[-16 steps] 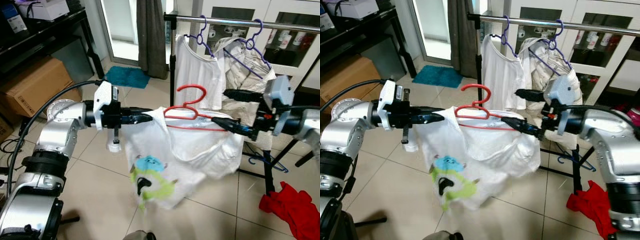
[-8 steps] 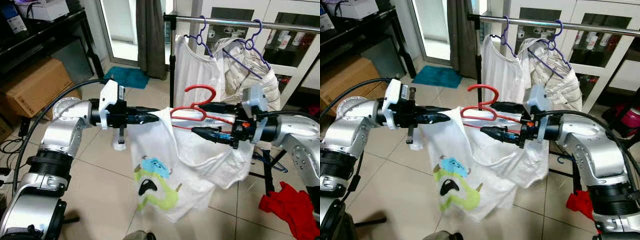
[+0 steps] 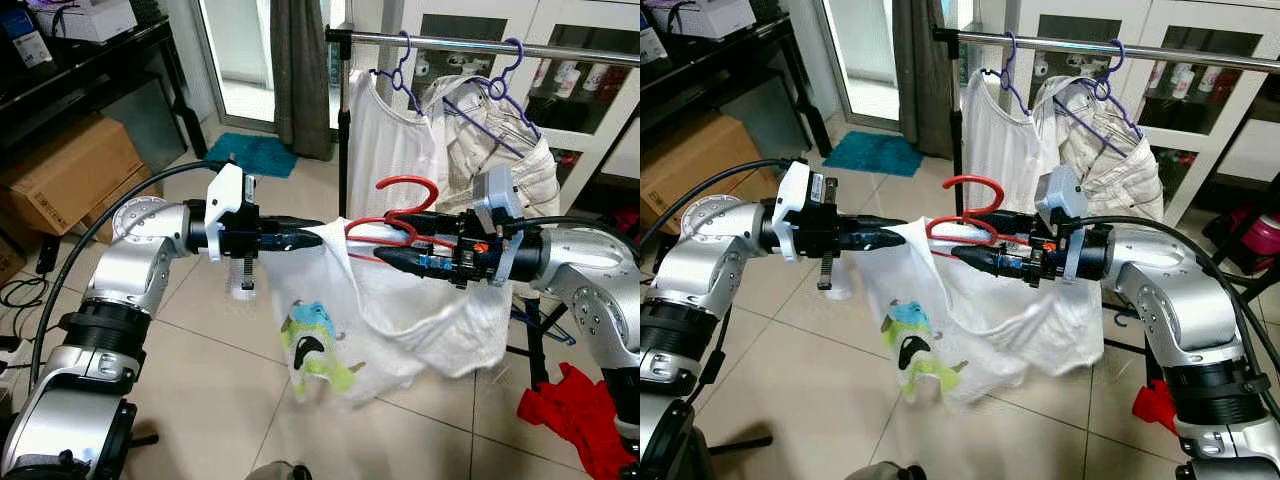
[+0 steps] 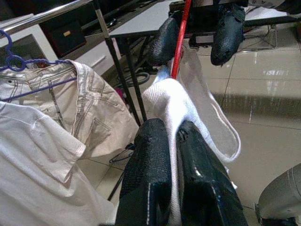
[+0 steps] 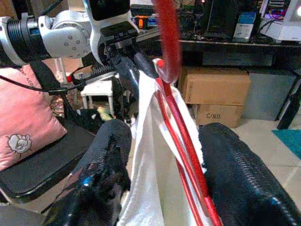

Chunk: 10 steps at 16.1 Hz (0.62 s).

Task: Hang hanger

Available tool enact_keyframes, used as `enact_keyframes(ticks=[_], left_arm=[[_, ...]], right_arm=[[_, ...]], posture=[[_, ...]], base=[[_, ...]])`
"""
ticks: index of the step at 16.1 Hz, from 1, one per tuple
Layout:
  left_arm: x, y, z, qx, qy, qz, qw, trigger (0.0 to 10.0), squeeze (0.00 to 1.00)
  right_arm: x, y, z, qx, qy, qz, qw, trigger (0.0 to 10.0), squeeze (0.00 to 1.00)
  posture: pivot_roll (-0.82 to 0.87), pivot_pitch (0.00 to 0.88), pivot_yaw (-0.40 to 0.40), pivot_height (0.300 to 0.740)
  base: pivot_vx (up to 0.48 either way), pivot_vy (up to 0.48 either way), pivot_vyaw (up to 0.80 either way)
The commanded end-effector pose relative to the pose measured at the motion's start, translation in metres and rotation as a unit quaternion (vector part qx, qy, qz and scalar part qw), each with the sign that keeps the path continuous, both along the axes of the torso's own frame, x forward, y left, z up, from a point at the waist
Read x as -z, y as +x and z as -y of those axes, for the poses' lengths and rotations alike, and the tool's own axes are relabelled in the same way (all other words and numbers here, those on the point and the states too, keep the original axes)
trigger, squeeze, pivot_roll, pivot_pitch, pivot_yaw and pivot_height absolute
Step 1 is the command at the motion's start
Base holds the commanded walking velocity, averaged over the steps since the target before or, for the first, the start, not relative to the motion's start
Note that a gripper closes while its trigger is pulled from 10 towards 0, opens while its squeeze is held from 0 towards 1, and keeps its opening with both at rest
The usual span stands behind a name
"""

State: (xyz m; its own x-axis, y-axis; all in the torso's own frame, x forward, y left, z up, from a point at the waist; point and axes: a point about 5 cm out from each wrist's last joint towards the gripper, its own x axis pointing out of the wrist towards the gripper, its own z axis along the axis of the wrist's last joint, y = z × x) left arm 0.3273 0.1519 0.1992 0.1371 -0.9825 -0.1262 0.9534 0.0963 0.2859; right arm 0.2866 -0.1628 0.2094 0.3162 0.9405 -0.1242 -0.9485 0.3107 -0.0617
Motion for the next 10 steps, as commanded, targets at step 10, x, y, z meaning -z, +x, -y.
enact_keyframes(ticks=[10], left_arm=[[-0.0074, 0.0052, 0.002, -0.009, -0.01, 0.016, 1.0, 0.0, 0.0]], right_arm=[[-0.0054, -0.0005, -0.0025, -0.012, -0.01, 0.004, 1.0, 0.0, 0.0]], posture=[[-0.2, 0.0, 0.105, 0.74]], base=[[0.0, 0.0, 0.0]])
